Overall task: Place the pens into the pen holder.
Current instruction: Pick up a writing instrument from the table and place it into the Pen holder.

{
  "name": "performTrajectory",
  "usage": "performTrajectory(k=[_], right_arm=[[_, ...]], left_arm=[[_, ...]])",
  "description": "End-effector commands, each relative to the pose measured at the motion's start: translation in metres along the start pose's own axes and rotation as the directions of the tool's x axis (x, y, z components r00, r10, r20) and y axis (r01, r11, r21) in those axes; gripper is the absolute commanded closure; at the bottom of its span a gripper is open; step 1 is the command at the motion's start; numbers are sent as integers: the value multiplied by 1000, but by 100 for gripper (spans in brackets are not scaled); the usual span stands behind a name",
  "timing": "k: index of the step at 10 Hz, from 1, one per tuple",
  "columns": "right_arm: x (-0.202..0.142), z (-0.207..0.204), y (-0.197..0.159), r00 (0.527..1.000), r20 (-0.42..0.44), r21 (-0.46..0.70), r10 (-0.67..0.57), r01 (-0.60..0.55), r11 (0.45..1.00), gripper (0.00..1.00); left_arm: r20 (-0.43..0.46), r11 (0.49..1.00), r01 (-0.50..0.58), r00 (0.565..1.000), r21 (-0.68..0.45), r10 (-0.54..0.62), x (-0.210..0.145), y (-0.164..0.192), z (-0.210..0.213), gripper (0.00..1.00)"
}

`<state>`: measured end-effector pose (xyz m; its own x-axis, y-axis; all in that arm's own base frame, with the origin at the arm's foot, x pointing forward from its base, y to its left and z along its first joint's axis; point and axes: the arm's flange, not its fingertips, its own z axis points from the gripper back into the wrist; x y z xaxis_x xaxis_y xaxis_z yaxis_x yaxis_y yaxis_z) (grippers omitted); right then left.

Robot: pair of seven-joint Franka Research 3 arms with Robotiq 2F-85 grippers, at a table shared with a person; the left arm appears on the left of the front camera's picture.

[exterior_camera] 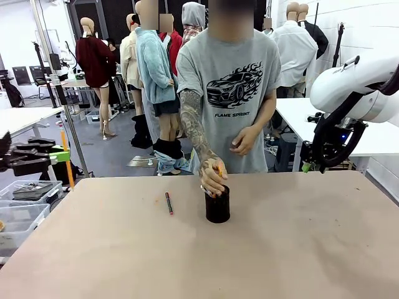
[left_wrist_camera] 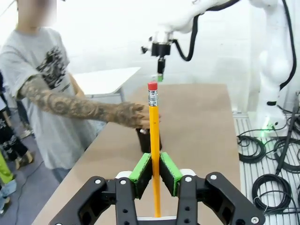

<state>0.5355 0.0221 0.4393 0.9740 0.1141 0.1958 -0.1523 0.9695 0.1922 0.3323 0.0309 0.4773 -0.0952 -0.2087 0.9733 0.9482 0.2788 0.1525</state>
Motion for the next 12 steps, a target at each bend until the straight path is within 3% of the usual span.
performTrajectory(k=[1,5,6,7,8,9,10,11,12], right_arm=[[1,-1,-1,1000,2,23,9,-9,1000,39],[1,-1,-1,1000,2,23,9,-9,1000,39],[1,-1,-1,1000,2,23,9,-9,1000,39],[1,-1,-1,1000,2,23,9,-9,1000,39],[1,-1,-1,1000,2,23,9,-9,1000,39],[1,-1,-1,1000,2,23,9,-9,1000,39],[1,-1,-1,1000,2,23,9,-9,1000,39],[1,-1,-1,1000,2,23,9,-9,1000,39],[1,-1,-1,1000,2,23,9,-9,1000,39]], left_arm=[[81,995,23,997,-94,-15,5,30,-36,100],[86,984,-24,995,-174,40,6,66,-160,100],[58,987,-52,996,-153,62,10,71,-197,100],[-51,984,-173,983,32,175,11,73,-229,100],[80,982,-45,995,-184,61,7,57,-174,100],[80,982,-45,995,-184,61,7,57,-174,100],[16,989,-94,995,-115,97,4,63,-213,100],[71,984,-22,997,-174,35,-2,66,-227,100],[63,975,-37,997,-217,52,-9,78,-249,100]])
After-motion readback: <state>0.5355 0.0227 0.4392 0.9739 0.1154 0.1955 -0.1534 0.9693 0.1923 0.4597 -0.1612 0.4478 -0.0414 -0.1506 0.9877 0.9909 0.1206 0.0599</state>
